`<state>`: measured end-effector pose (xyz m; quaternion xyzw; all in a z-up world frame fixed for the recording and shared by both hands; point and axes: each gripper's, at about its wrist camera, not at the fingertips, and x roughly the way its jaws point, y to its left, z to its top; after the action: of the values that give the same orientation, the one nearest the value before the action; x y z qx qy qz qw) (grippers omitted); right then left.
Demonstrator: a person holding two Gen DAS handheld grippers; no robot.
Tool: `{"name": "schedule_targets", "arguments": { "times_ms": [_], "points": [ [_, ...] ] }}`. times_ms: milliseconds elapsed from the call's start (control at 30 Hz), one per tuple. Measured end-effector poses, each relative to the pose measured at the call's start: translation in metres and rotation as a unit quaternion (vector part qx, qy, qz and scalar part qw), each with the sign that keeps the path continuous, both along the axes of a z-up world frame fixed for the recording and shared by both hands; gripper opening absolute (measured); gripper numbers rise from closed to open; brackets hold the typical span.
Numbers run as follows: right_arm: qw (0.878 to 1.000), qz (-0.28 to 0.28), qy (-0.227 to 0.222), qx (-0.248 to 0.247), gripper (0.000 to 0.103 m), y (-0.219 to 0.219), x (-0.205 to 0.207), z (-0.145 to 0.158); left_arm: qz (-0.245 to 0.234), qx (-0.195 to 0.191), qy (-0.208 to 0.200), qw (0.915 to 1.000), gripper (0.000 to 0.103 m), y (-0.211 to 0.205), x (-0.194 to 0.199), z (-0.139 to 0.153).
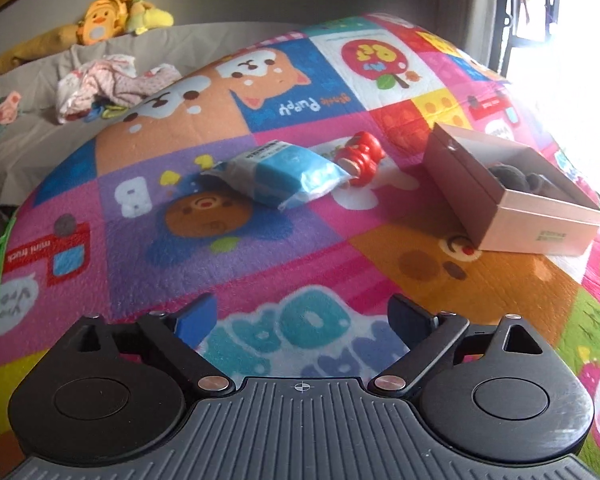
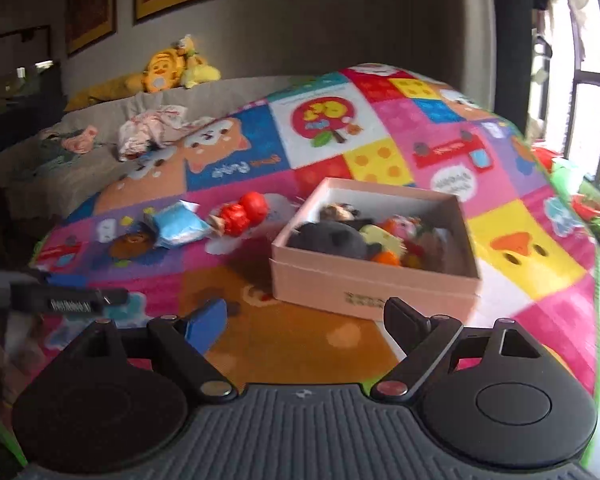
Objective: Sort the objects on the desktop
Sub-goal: 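Move both tools back from the box toward the red pig toy and wipes pack, then grasp the blue wet-wipes pack with the left tool while the right tool approaches the red pig toy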
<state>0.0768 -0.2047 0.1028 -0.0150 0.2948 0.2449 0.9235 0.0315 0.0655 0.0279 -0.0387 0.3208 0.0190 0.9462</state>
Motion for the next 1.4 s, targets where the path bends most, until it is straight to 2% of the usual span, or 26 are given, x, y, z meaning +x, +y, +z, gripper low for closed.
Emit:
{"name": "schedule_targets", "arguments": {
  "times_ms": [67, 133, 200, 267, 367, 433, 500, 533, 567, 600, 667, 733, 833, 967, 1033, 1200, 1300, 1400],
  "points": [
    [0.998, 0.025, 0.048, 0.026, 0.087, 0.027, 0.039, 0.016, -0.017, 0.012, -0.015, 0.9997, 0.096, -0.004, -0.006, 0.005],
    [0.994, 0.021, 0.094, 0.041, 0.087, 0.053, 0.081, 0.022, -0.025, 0.020, -0.032, 0.9990, 0.098, -0.003, -0.011, 0.010],
    [0.991, 0.007, 0.126, 0.035, 0.080, 0.084, 0.124, 0.020, -0.029, 0.017, -0.040, 0.9986, 0.099, 0.003, -0.014, 0.013],
    [0.988, -0.008, 0.152, 0.012, 0.071, 0.118, 0.166, 0.008, -0.025, 0.007, -0.043, 0.9987, 0.100, 0.015, -0.016, 0.013],
    [0.986, -0.047, 0.156, -0.028, 0.071, 0.159, 0.212, -0.019, -0.006, -0.008, -0.039, 0.9992, 0.100, 0.033, -0.019, 0.009],
    [0.983, -0.074, 0.160, -0.051, 0.071, 0.177, 0.235, -0.038, 0.007, -0.019, -0.035, 0.9992, 0.100, 0.044, -0.020, 0.007],
    [0.977, -0.088, 0.187, -0.061, 0.071, 0.190, 0.253, -0.059, 0.016, -0.030, -0.033, 0.9989, 0.100, 0.054, -0.022, 0.004],
    [0.974, -0.091, 0.197, -0.065, 0.069, 0.194, 0.259, -0.068, 0.022, -0.033, -0.032, 0.9987, 0.100, 0.058, -0.022, 0.003],
    [0.973, -0.088, 0.203, -0.069, 0.062, 0.197, 0.262, -0.075, 0.026, -0.035, -0.032, 0.9985, 0.100, 0.061, -0.022, 0.002],
    [0.973, -0.079, 0.205, -0.067, 0.055, 0.198, 0.261, -0.078, 0.029, -0.038, -0.031, 0.9984, 0.100, 0.064, -0.021, 0.002],
    [0.975, -0.058, 0.203, -0.069, 0.046, 0.198, 0.253, -0.076, 0.033, -0.041, -0.028, 0.9982, 0.100, 0.066, -0.021, 0.001],
    [0.978, -0.042, 0.197, -0.061, 0.046, 0.189, 0.238, -0.063, 0.033, -0.040, -0.024, 0.9984, 0.100, 0.066, -0.020, 0.000],
    [0.984, 0.000, 0.177, -0.029, 0.046, 0.157, 0.201, -0.028, 0.029, -0.039, -0.021, 0.9986, 0.100, 0.061, -0.019, 0.001],
    [0.987, 0.037, 0.155, 0.019, 0.046, 0.091, 0.140, 0.016, 0.018, -0.037, -0.016, 0.9990, 0.100, 0.051, -0.015, 0.003],
    [0.986, 0.035, 0.157, 0.036, 0.046, 0.055, 0.111, 0.021, 0.012, -0.037, -0.012, 0.9992, 0.100, 0.044, -0.010, 0.005],
    [0.983, -0.011, 0.175, 0.053, 0.046, -0.023, 0.052, -0.005, 0.007, -0.029, -0.009, 0.9995, 0.100, 0.024, 0.010, 0.013],
    [0.983, -0.038, 0.169, 0.055, 0.046, -0.048, 0.021, -0.032, 0.018, -0.028, -0.013, 0.9994, 0.101, 0.020, 0.033, 0.021],
    [0.985, -0.058, 0.157, 0.049, 0.046, -0.061, 0.000, -0.054, 0.044, -0.021, -0.008, 0.9987, 0.101, 0.019, 0.072, 0.028]
  ]
}}
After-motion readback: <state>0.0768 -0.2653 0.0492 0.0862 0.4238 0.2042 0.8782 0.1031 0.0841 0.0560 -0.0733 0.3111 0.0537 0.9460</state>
